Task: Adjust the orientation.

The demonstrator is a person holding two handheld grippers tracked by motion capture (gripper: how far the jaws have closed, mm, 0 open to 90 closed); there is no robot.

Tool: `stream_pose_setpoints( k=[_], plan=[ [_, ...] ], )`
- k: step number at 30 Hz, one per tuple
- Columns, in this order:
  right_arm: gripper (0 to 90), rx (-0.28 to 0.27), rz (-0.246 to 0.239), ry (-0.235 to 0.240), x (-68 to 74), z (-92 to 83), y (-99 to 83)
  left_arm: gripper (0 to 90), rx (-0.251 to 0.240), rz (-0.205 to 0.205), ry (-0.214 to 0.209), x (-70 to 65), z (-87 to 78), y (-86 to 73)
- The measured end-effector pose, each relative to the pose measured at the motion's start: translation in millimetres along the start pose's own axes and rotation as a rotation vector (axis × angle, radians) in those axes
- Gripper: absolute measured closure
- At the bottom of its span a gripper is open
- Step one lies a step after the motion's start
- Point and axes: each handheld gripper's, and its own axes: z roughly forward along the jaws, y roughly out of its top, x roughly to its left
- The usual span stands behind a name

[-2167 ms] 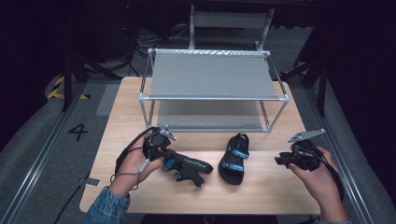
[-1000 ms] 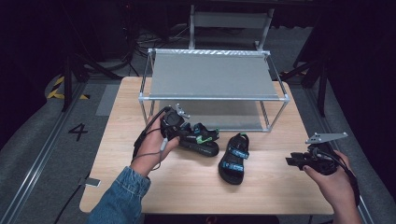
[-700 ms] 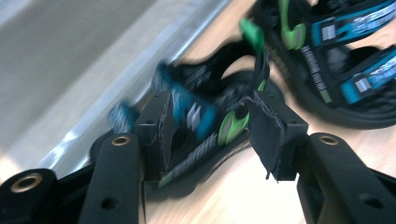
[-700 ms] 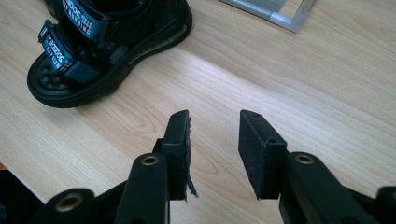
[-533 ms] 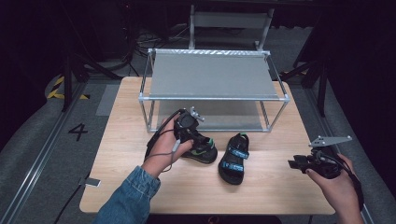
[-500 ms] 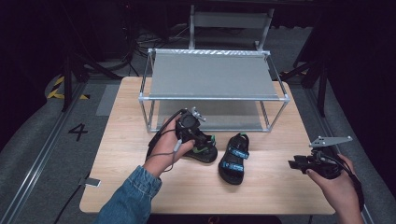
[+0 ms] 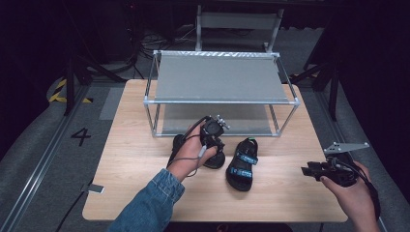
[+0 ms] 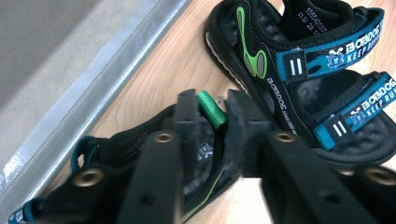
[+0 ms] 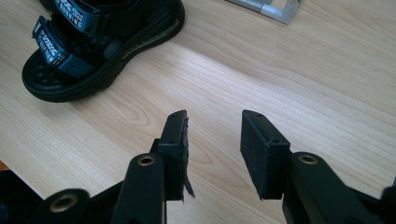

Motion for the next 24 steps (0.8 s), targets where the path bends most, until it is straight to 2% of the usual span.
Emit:
stream_pose_setpoints(
  k=[7,10,18,24],
  plan=[
    [62.9,-0.004,-0.010,0.003,-0.4,-0.1,1.5,85.8,0.021,0.023,0.029,-6.3,-15.8,-4.1],
    [62.8,-0.001,-0.010,0.004,0.4,0.8,2.8,85.9,0.022,0.028,0.018,-9.0,-27.0,-11.7],
    [62.3,0.008,-0.023,0.015,4.1,6.7,9.0,86.0,0.031,0.006,-0.038,-13.7,-52.4,-42.9],
    [61.6,0.017,-0.030,0.021,6.5,11.4,9.6,86.0,0.061,-0.014,-0.075,-13.7,-59.8,-62.2]
  ],
)
